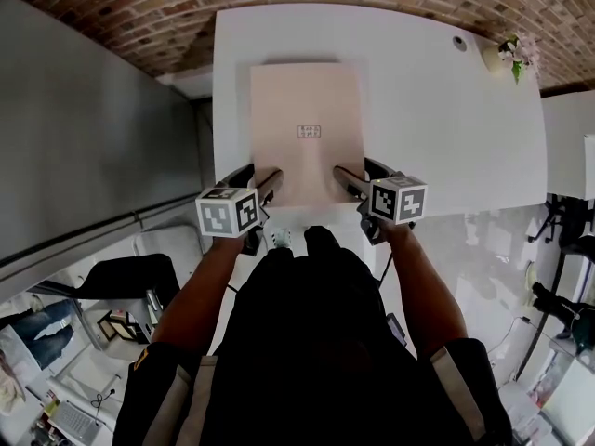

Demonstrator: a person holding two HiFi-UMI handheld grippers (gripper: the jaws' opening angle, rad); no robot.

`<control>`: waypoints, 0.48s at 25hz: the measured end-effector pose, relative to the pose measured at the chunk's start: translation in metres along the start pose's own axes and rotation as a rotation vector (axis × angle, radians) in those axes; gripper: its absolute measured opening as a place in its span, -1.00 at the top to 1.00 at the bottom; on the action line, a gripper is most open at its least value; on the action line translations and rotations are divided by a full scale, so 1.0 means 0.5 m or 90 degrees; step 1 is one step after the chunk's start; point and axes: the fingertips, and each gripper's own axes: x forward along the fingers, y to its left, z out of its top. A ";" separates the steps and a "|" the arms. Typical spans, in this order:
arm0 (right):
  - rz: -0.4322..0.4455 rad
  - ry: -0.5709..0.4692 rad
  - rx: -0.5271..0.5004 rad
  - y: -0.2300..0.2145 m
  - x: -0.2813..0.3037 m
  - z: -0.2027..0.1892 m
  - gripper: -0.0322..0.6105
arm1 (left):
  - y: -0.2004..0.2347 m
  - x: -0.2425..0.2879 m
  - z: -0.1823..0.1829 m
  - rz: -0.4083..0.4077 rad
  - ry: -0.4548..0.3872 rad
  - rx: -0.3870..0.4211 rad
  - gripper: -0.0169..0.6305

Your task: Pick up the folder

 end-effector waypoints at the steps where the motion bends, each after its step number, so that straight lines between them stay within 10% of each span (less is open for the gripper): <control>1: -0.003 0.001 -0.001 0.001 0.000 0.000 -0.13 | -0.001 0.001 -0.002 -0.003 -0.001 -0.003 0.05; 12: -0.029 -0.050 -0.008 0.034 -0.037 0.032 -0.08 | -0.020 -0.030 0.030 -0.006 -0.064 -0.021 0.06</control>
